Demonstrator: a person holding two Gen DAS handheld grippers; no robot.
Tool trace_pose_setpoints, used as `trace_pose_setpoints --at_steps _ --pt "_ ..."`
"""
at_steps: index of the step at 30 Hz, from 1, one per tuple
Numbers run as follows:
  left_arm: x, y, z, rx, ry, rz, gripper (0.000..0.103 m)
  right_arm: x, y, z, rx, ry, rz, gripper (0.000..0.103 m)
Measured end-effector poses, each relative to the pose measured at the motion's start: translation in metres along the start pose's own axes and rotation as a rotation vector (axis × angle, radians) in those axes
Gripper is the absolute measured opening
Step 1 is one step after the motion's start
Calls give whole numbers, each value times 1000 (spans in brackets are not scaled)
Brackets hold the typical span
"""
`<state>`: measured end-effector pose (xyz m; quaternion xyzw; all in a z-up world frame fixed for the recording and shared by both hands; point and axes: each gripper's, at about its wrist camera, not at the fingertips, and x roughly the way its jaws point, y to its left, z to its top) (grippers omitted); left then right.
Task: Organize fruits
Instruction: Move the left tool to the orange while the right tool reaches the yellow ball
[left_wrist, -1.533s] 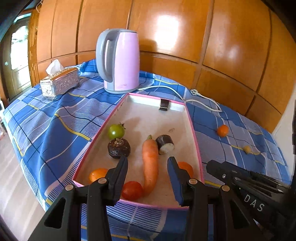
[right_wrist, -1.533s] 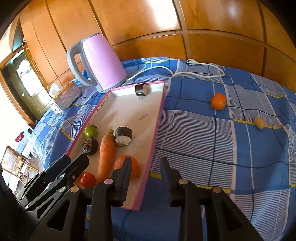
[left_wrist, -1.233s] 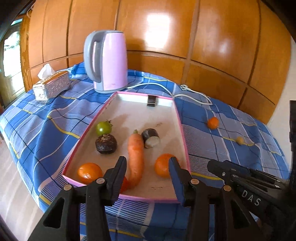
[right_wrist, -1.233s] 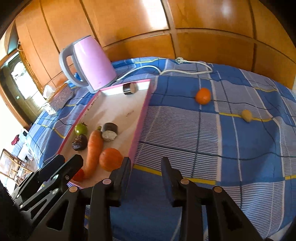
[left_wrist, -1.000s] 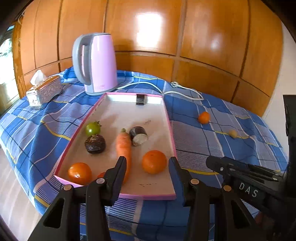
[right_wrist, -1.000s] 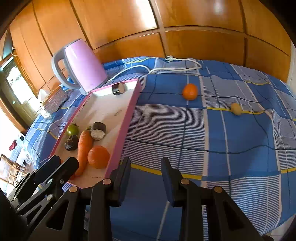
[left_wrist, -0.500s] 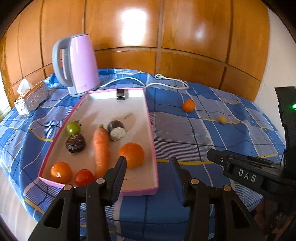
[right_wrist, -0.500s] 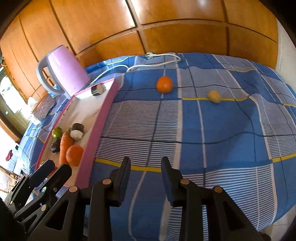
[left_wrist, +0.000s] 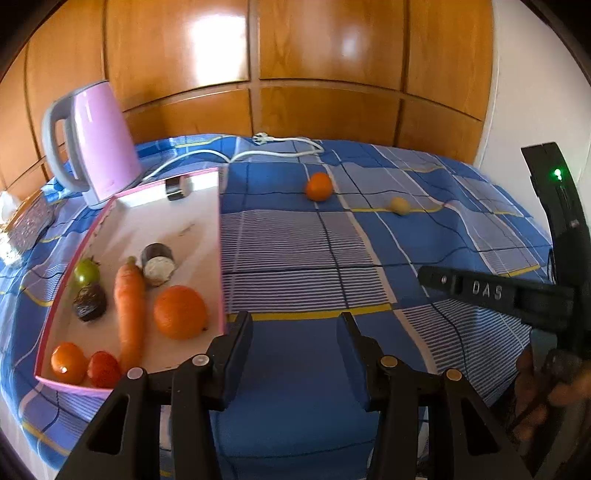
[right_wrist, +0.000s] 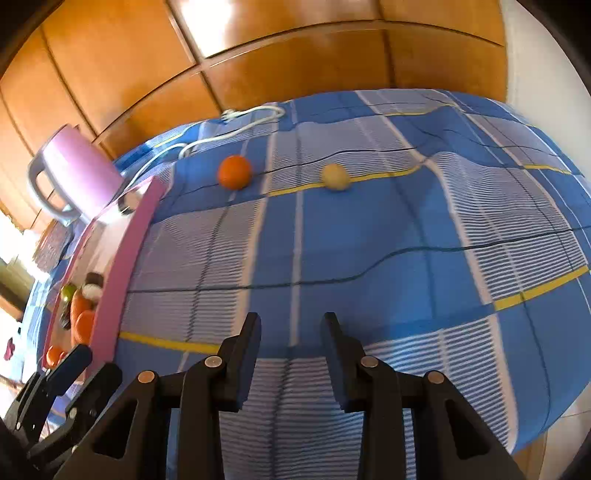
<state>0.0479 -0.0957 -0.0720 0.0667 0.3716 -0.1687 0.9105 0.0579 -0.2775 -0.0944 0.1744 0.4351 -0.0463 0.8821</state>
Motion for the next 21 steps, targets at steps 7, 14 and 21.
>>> trace_pose_setpoints --at_steps 7,14,21 --pt "12 -9 11 10 8 -26 48 8 -15 22 16 -26 -27 34" --pt "32 -14 21 -3 30 -46 48 22 -22 49 12 -46 -46 34" --pt "52 -14 28 -37 55 -62 48 45 -23 80 8 -56 -74 34"
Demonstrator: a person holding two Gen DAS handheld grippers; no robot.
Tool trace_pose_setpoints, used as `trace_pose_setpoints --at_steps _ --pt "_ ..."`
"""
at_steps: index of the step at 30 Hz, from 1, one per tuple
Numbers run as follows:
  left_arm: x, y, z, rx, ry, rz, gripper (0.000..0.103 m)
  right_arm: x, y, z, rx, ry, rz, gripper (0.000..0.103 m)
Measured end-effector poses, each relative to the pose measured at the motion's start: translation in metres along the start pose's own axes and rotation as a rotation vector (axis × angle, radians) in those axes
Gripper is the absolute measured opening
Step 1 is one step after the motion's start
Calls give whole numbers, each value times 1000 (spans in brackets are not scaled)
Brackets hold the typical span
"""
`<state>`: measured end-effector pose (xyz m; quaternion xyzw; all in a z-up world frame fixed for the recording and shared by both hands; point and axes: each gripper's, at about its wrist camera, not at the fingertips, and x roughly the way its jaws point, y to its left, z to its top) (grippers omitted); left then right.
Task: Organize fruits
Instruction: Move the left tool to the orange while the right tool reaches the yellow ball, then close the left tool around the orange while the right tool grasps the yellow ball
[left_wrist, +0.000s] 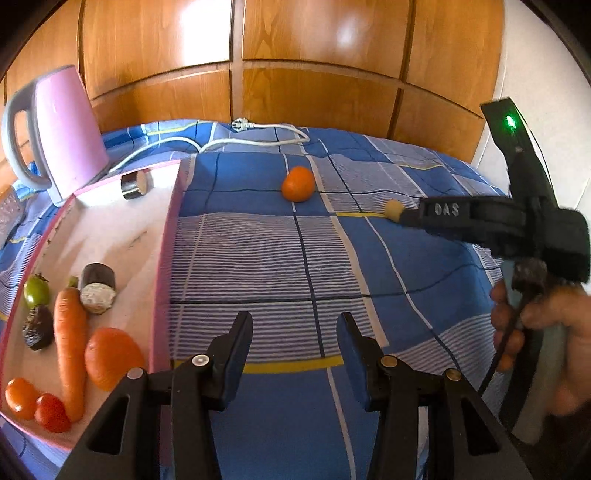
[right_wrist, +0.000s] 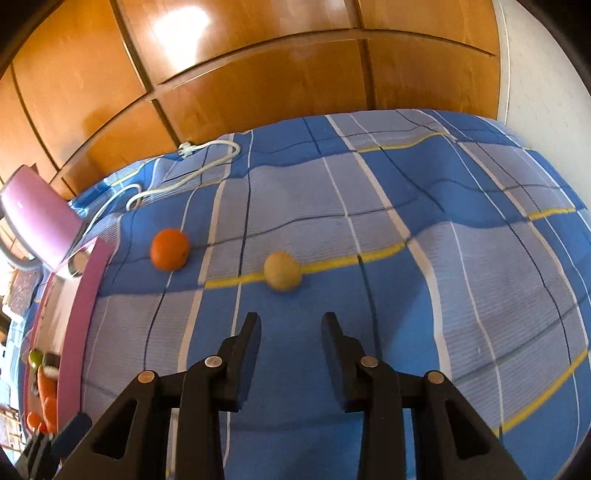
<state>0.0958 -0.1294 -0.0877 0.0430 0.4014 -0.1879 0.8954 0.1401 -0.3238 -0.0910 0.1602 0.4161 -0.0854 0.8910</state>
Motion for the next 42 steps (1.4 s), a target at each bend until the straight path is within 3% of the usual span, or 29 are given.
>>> trace_pose_setpoints --at_steps 9,11,19,28,31,34,42 --pt "15 4 8 -34 15 -8 48 33 12 23 -34 6 -24 34" --pt "16 5 11 -40 14 -9 48 36 12 21 -44 6 -30 26" --pt "29 14 27 -102 28 -16 48 20 14 -3 -97 -26 -22 26" --pt "46 20 55 -164 34 -4 48 19 8 -5 -69 -44 19 26" --pt "51 19 68 -166 26 -8 49 19 8 -5 -68 -47 22 26" --pt "60 18 81 -165 17 -16 56 19 8 -5 -69 -46 20 26" --pt "87 6 107 -115 27 -18 59 20 8 -6 -71 -45 19 26"
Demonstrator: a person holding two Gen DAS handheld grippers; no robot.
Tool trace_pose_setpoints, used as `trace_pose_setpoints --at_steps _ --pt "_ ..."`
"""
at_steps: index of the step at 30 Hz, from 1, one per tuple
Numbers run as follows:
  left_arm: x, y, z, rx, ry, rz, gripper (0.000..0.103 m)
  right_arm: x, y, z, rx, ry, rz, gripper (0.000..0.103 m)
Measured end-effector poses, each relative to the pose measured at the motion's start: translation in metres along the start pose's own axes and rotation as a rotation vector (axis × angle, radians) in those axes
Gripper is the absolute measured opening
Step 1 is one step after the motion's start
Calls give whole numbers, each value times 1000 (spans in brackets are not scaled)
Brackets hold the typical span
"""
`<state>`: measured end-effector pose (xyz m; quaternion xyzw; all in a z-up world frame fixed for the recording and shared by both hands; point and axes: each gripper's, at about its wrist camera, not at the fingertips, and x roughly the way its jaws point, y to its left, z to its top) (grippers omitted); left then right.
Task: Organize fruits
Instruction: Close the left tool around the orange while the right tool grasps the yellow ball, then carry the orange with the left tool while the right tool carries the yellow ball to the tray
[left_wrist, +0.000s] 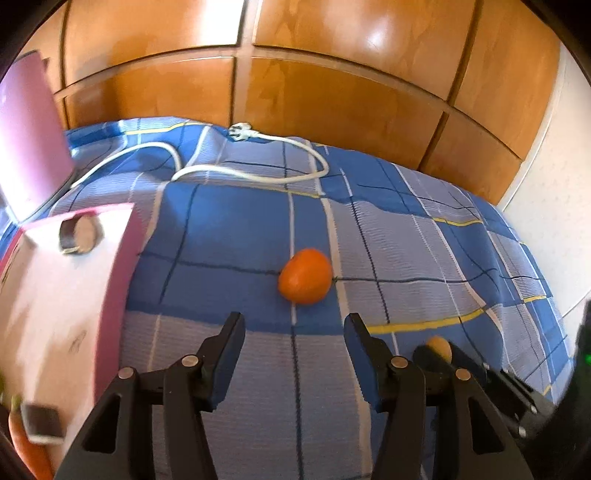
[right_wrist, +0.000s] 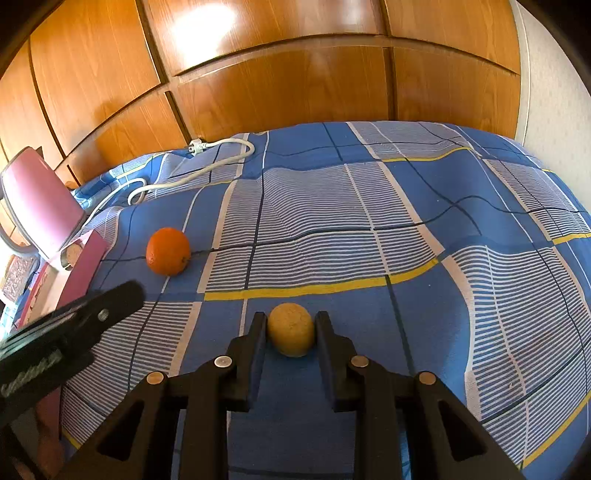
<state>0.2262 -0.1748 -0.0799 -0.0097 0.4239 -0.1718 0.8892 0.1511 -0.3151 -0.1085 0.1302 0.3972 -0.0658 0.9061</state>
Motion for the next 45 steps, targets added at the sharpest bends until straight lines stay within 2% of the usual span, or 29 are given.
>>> trace_pose_setpoints --at_steps 7,10,13,16,22,30,33,38,45 --pt "29 -6 20 8 17 1 58 1 0 -1 2 2 4 27" --pt "44 -3 27 -12 42 19 47 1 0 -1 1 2 5 27" --pt "50 0 28 -26 42 -7 36 1 0 -1 -1 2 6 29" --pt "44 -4 19 13 27 9 35 1 1 0 -2 2 10 30" --pt "15 0 -9 6 24 19 35 2 1 0 -7 3 20 34" --pt "-37 2 -77 45 -34 78 35 1 0 -1 0 -3 31 33" --pt "-47 -8 -101 122 -91 140 36 0 -1 -1 4 -5 35 33" --pt "-46 -1 -101 92 -94 111 35 0 -3 -1 20 -9 32 27" --pt "-47 0 -104 96 -110 109 35 -1 -3 -1 27 -10 38 27"
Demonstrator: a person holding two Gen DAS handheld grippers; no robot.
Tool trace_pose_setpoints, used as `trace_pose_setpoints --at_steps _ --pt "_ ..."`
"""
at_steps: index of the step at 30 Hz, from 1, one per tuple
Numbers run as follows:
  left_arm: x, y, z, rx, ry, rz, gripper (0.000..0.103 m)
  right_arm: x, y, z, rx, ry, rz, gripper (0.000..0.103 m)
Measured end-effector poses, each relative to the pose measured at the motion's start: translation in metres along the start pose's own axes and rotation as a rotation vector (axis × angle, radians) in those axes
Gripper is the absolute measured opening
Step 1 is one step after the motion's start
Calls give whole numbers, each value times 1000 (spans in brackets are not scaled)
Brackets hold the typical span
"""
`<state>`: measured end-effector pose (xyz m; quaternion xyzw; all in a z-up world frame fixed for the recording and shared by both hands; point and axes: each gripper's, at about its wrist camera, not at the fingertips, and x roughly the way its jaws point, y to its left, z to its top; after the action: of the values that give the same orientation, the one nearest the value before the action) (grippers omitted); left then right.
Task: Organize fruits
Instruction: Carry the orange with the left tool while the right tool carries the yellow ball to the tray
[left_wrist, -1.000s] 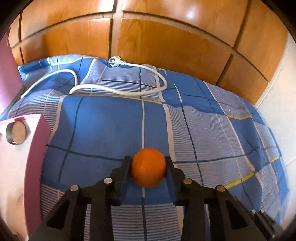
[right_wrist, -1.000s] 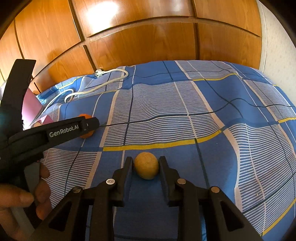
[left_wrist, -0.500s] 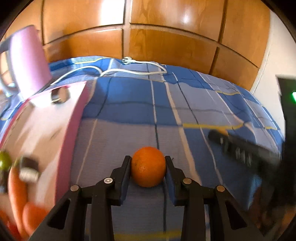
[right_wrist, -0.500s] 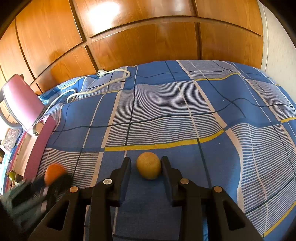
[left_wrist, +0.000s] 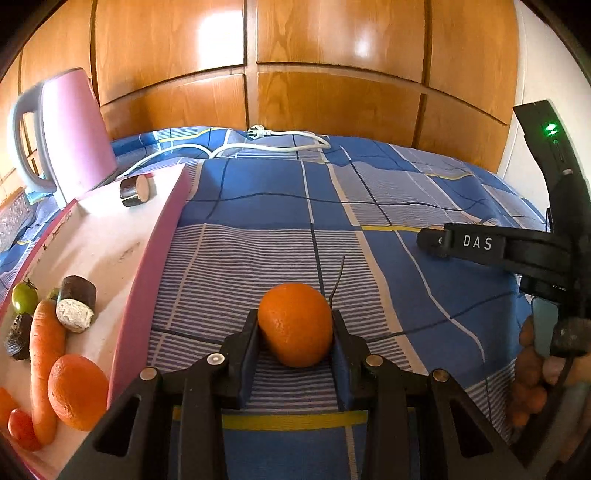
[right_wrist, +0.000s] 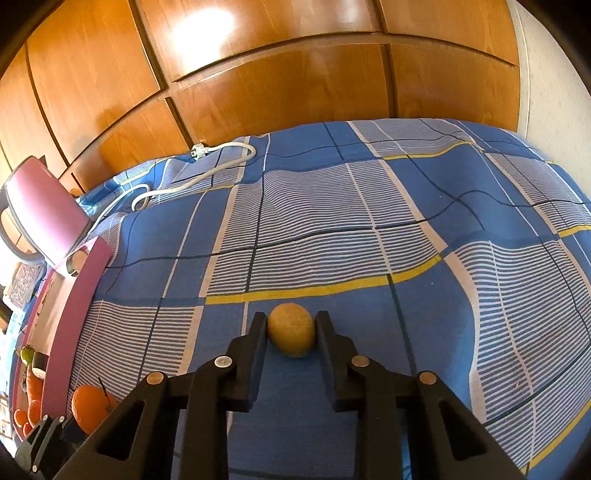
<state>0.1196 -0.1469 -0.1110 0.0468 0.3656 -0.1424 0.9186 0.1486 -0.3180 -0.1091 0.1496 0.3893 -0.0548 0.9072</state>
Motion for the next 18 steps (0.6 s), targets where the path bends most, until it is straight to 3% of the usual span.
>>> trace_pose_setpoints --at_steps 8,18 --pt "-1 2 -3 -14 -22 -8 36 -2 -15 1 88 -7 95 31" --pt "-1 3 -4 -26 -33 -23 36 -1 -8 2 59 -7 58 32"
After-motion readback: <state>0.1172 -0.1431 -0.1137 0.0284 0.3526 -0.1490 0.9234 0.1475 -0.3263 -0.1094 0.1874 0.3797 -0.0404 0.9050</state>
